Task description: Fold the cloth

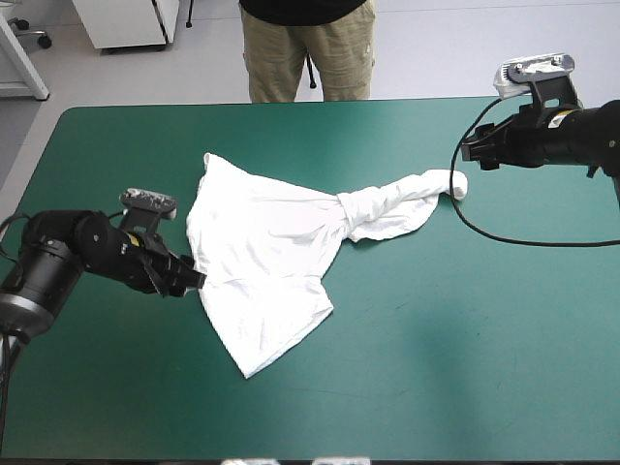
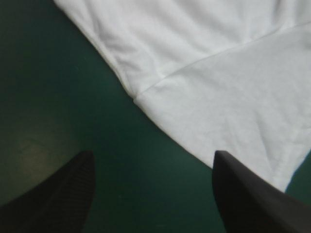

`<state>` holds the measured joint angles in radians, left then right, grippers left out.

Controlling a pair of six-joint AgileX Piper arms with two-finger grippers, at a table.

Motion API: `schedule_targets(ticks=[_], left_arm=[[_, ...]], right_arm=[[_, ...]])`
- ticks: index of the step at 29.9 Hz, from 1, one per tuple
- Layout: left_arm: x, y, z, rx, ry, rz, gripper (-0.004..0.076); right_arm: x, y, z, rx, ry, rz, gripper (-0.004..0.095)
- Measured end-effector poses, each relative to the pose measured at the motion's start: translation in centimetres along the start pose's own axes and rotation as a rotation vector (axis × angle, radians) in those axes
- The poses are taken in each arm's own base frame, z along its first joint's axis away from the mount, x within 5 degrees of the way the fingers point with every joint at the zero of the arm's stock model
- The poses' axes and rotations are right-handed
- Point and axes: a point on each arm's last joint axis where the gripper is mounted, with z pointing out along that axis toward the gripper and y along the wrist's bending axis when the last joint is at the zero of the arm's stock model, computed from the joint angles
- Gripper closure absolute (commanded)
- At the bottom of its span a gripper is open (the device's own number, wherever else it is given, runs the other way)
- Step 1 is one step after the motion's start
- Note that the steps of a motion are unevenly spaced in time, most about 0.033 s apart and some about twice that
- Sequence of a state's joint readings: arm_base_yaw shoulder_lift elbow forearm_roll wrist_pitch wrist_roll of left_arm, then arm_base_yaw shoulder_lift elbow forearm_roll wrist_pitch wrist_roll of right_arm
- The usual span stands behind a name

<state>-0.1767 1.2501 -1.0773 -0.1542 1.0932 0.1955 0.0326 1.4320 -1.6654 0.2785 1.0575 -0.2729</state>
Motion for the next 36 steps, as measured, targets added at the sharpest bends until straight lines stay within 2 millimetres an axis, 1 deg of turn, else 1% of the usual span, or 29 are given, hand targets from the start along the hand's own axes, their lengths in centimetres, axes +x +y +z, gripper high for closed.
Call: schedule_targets(ticks=[3,7,12,17,20,22,23,24,26,28,29,30,33,35,36], left_arm=[[1.8,0.2,3.0,-0.002,0.019,-0.047,0.0232],[3.0,0.4,6.3,0.011,0.016,-0.103,0.0232],[2.2,0.9,8.9,0.003,-0.015,-0.136,0.0232],[1.6,1.5,11.3,-0.011,-0.015,-0.15,0.0232],[1.2,1.5,11.9,0.001,-0.027,-0.14,0.0232],[1.0,1.5,12.3,0.014,-0.027,-0.13,0.0239],[0.8,1.4,12.4,0.024,-0.034,-0.12,0.0255],[0.7,1.4,12.5,0.027,-0.039,-0.116,0.0295],[0.6,1.5,12.8,0.032,-0.046,-0.107,0.0436],[0.4,1.5,12.9,0.03,-0.062,-0.098,0.0627],[0.3,1.6,13.0,0.03,-0.068,-0.096,0.0703],[0.3,1.6,13.0,0.031,-0.071,-0.093,0.0727],[0.2,1.6,13.1,0.033,-0.081,-0.089,0.0728],[0.1,1.6,13.1,0.034,-0.083,-0.088,0.0731],[0.1,1.6,13.2,0.035,-0.082,-0.09,0.0733]], right_arm=[[0.0,0.1,0.0,-0.006,0.001,0.002,0.0306],[0.0,0.1,0.0,-0.014,-0.003,0.004,0.0306],[0.0,0.2,0.0,-0.019,-0.004,0.003,0.033],[0.0,0.2,0.0,-0.019,-0.005,0.003,0.033],[-0.1,0.2,0.0,-0.019,-0.006,0.003,0.0332],[0.0,0.1,0.0,-0.012,-0.005,0.0,0.0352],[0.0,0.0,0.0,-0.003,-0.003,-0.006,0.0362],[0.0,-0.1,0.0,0.009,0.001,-0.013,0.0374],[0.1,-0.3,0.0,0.031,0.007,-0.026,0.0394],[0.1,-0.5,0.0,0.052,0.013,-0.034,0.0397],[0.1,-0.5,0.0,0.056,0.014,-0.031,0.0397],[0.2,-0.6,0.0,0.059,0.018,-0.029,0.0397],[0.3,-0.6,0.2,0.056,0.038,-0.025,0.0397],[0.4,-0.7,0.9,0.05,0.066,-0.019,0.0391],[0.5,-0.9,1.5,0.047,0.085,-0.011,0.0389]])
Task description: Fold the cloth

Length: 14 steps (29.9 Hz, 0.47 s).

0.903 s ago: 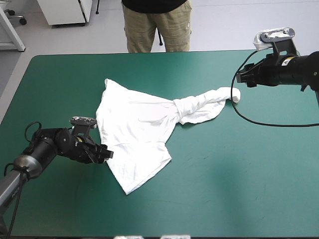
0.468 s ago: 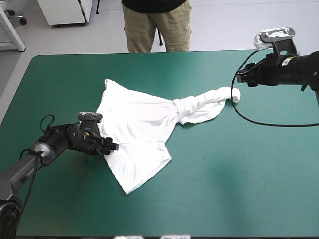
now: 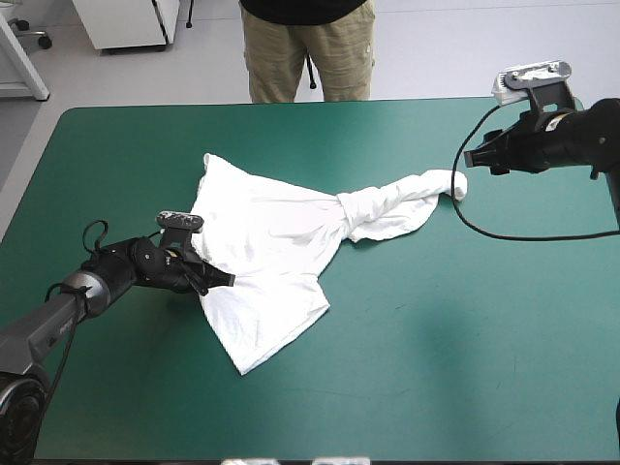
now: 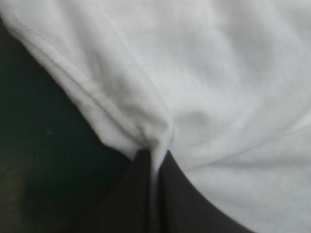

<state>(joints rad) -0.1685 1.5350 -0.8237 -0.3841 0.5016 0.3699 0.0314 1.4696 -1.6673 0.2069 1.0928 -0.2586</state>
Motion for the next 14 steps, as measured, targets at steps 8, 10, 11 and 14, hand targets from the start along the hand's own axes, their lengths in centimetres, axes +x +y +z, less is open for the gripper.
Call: schedule_targets(ticks=[8,10,11,14], left_arm=[[0.0,-0.1,0.0,0.006,0.003,-0.004,0.0733],[0.0,-0.1,0.0,0.006,0.004,-0.004,0.0733],[0.0,-0.1,0.0,0.007,0.004,-0.005,0.0733],[0.0,-0.1,0.0,0.007,0.004,-0.004,0.0733]], right_arm=[[0.7,-1.1,9.1,-0.08,0.175,0.081,0.0389],[1.0,-1.7,11.5,-0.065,0.19,0.084,0.0389],[1.1,-2.0,12.6,-0.053,0.195,0.081,0.0389],[1.5,-2.8,15.3,-0.014,0.201,0.068,0.0389]])
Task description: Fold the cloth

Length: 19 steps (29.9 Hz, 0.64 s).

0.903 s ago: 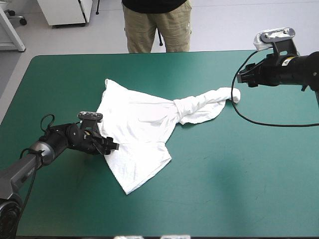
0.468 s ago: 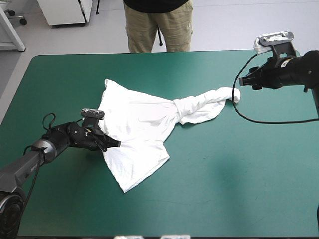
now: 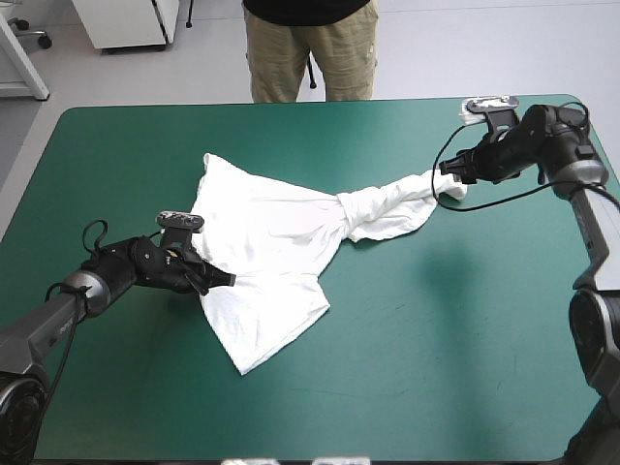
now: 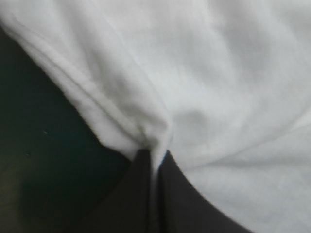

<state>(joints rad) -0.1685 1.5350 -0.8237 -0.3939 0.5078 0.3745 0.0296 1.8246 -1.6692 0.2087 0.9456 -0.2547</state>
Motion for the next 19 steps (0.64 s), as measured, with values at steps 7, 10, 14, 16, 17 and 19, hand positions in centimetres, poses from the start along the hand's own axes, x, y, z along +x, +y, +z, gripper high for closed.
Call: schedule_targets(ticks=[7,10,14,16,17,19], left_arm=[[0.0,0.0,0.0,0.001,0.0,-0.001,0.0733],[0.0,0.0,0.0,0.001,0.0,-0.001,0.0733],[0.0,0.0,0.0,0.001,0.0,-0.001,0.0733],[0.0,0.0,0.0,0.001,0.0,-0.001,0.0733],[0.0,0.0,0.0,0.001,0.0,-0.001,0.0733],[0.0,0.0,0.0,0.001,-0.001,-0.001,0.0733]], right_arm=[[0.9,-1.2,6.3,0.014,0.086,0.008,0.0389],[1.2,-1.6,8.5,0.02,0.084,0.016,0.0396],[1.4,-2.0,10.5,0.03,0.071,0.022,0.0445],[1.6,-2.1,11.2,0.03,0.078,0.022,0.0512],[1.5,-2.1,11.3,0.029,0.073,0.025,0.0552],[1.5,-2.1,11.5,0.03,0.067,0.024,0.0644]])
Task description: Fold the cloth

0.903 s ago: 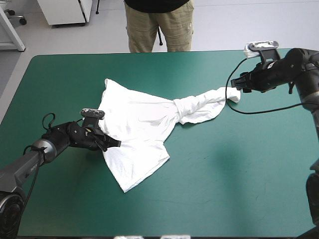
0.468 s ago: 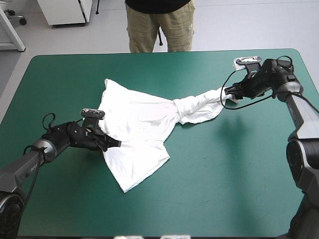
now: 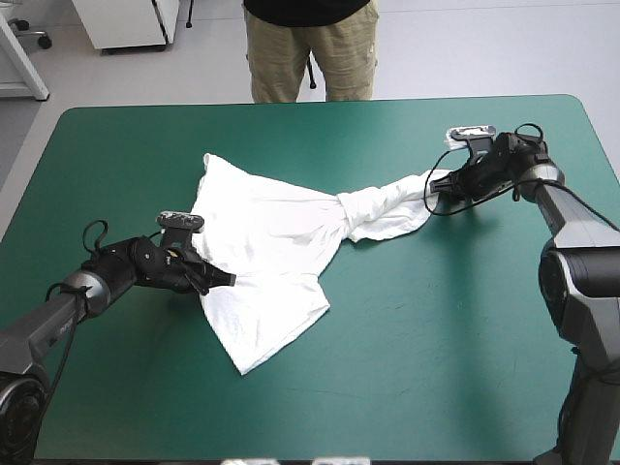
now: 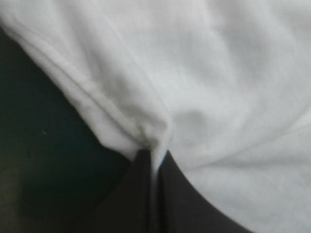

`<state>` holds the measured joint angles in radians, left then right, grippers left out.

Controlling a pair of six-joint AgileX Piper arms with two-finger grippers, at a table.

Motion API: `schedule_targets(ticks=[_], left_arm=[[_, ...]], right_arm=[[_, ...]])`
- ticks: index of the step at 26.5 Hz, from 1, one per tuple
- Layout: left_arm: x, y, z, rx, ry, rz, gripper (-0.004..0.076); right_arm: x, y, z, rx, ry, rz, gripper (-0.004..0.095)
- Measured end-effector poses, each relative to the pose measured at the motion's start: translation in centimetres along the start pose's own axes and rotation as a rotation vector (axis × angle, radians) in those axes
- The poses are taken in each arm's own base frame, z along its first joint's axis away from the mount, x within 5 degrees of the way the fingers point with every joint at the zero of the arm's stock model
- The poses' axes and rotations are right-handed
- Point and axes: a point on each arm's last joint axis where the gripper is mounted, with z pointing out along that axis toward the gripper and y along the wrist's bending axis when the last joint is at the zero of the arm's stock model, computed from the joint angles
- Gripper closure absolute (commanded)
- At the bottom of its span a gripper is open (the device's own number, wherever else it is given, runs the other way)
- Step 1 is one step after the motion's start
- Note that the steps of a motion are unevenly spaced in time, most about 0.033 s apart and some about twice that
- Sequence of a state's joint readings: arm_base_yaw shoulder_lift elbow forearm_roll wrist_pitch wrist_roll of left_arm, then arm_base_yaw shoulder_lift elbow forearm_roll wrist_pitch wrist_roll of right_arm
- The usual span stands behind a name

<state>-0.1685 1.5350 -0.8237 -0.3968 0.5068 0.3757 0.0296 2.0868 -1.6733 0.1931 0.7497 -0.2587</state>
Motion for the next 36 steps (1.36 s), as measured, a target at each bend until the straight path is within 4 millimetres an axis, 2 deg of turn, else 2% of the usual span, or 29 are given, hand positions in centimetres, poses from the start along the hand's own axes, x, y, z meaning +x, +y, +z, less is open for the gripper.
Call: schedule_targets(ticks=[2,3,4,8,11,13,16,18,20,21,22,23,25,27,30,33,36], left_arm=[[0.0,0.0,0.0,0.0,-0.001,0.0,0.0733],[0.0,0.0,0.0,0.0,-0.001,0.0,0.0733],[0.0,0.0,0.0,0.0,-0.001,0.0,0.0733],[-0.1,0.0,-0.2,-0.001,-0.002,0.028,0.0733],[-0.2,-0.2,-1.0,0.005,0.044,0.045,0.0733],[-0.4,-0.5,-2.0,0.014,0.087,0.062,0.0733],[-2.4,-1.2,-5.6,0.016,0.052,0.104,0.0733],[-4.5,-1.7,-9.2,-0.003,-0.021,0.139,0.0733],[-7.6,-2.5,-15.8,-0.065,-0.187,0.176,0.0733],[-8.9,-2.9,-19.8,-0.11,-0.287,0.192,0.0733],[-9.7,-3.2,-23.0,-0.148,-0.358,0.203,0.0733],[-10.3,-3.5,-27.0,-0.203,-0.458,0.213,0.0733],[-10.3,-3.9,-33.6,-0.312,-0.61,0.218,0.0733],[-9.6,-4.2,-37.7,-0.38,-0.718,0.205,0.0733],[-8.0,-4.6,-42.4,-0.434,-0.861,0.174,0.0733],[-6.1,-5.2,-46.1,-0.452,-0.998,0.159,0.0733],[-4.5,-5.6,-48.4,-0.468,-1.085,0.153,0.0733]], right_arm=[[0.0,0.0,0.1,-0.008,-0.005,0.001,0.0749],[0.0,0.0,0.2,-0.014,-0.008,0.0,0.0863],[-0.1,0.1,0.2,-0.024,-0.009,-0.003,0.0929],[0.1,0.5,0.1,-0.069,0.016,-0.005,0.0911],[0.4,0.8,-1.1,-0.079,0.055,-0.014,0.0911],[0.4,0.9,-2.7,-0.073,0.07,-0.027,0.0911],[0.1,1.0,-6.8,-0.026,0.049,-0.067,0.0911],[-0.1,1.0,-10.4,0.032,0.005,-0.086,0.0912],[-0.2,1.2,-15.9,0.111,-0.092,-0.108,0.0912],[-0.1,1.3,-18.5,0.142,-0.145,-0.117,0.0912],[0.2,1.6,-21.1,0.16,-0.203,-0.122,0.0912],[0.6,2.0,-24.0,0.181,-0.273,-0.13,0.0912],[1.6,2.8,-28.8,0.203,-0.405,-0.137,0.0912],[2.5,3.2,-31.7,0.218,-0.491,-0.144,0.0912],[4.3,4.2,-36.3,0.229,-0.632,-0.152,0.0912],[6.6,5.3,-40.3,0.223,-0.753,-0.186,0.0912],[9.4,6.6,-44.1,0.204,-0.867,-0.229,0.0912]])
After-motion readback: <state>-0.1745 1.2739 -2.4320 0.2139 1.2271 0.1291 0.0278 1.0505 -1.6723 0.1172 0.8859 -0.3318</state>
